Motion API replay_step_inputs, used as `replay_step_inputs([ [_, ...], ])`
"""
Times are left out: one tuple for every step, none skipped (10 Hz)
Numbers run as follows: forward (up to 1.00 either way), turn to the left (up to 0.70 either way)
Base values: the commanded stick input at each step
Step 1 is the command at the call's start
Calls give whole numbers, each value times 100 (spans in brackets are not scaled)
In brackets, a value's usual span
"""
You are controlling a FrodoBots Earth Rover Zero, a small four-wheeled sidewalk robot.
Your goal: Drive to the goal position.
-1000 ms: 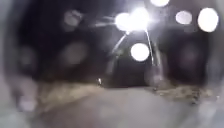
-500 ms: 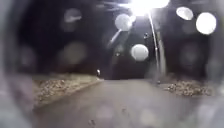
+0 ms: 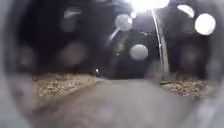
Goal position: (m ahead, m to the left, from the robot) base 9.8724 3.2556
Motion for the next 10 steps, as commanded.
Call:
replay_step_inputs([
  [100, -1],
  [100, 0],
  [100, 0],
  [100, 0],
  [100, 0],
  [100, 0],
  [100, 0],
  [100, 0],
  [100, 0],
  [100, 0],
])
